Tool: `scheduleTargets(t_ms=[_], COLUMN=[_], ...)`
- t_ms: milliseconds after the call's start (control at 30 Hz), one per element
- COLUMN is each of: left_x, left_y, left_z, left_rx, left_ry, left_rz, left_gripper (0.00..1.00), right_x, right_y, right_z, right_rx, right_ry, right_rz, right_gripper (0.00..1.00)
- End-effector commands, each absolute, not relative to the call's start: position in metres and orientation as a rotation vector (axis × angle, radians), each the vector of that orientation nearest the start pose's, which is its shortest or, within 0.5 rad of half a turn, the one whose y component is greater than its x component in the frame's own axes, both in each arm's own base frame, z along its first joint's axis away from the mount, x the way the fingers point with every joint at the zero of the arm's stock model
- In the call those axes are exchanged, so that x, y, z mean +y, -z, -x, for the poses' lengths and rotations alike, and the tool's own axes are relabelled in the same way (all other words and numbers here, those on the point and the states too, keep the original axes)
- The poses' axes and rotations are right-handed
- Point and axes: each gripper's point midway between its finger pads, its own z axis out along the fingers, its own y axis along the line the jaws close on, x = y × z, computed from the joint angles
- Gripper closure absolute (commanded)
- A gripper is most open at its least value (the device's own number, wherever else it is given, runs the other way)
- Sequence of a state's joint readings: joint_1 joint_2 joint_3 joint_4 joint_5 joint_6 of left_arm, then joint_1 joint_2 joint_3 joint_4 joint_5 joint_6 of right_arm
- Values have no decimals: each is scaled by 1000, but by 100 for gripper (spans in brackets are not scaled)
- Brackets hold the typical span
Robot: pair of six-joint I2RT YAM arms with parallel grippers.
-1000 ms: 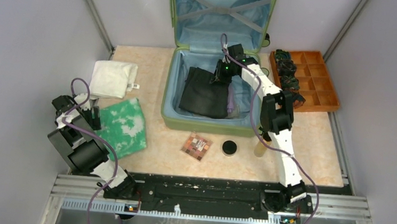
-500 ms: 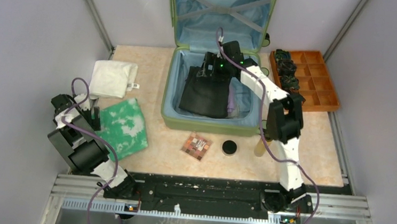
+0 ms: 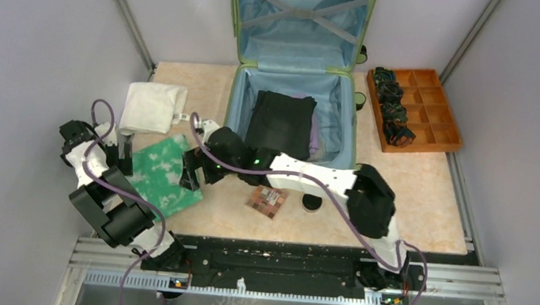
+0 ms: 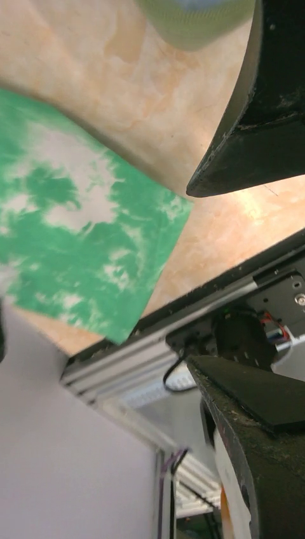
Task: Pack the luggage
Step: Place the clothes in the luggage, then pick up the clothes from the corner of the board.
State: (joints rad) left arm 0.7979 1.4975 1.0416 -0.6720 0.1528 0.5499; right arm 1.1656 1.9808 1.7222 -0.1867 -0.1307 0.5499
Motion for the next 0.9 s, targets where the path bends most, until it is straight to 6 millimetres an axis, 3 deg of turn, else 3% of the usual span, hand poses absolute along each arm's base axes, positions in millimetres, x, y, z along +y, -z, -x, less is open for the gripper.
scheduleTargets(t_ms=[0, 233, 533, 733, 867], left_x=[210, 195, 216, 230, 234], left_y=[-111, -81, -50, -29, -18], left_z=[-216, -189, -175, -171, -171], left_rx=[2664, 2737, 2808, 2843, 2850], left_ry=[-194, -211, -343, -422, -439], left_rz=[226, 178, 185, 203, 200], left_gripper=[1, 4, 6, 8, 9], right_x=[572, 590, 612, 628, 637], right_y=[-161, -120, -63, -65, -89], right_z=[-192, -192, -199, -200, -196], right_rx=[2214, 2297, 2384, 2359, 2327], right_ry=[-1087, -1092, -1058, -1106, -1170], right_rz=[762, 728, 704, 694, 694], right_gripper=[7, 9, 20, 31, 56])
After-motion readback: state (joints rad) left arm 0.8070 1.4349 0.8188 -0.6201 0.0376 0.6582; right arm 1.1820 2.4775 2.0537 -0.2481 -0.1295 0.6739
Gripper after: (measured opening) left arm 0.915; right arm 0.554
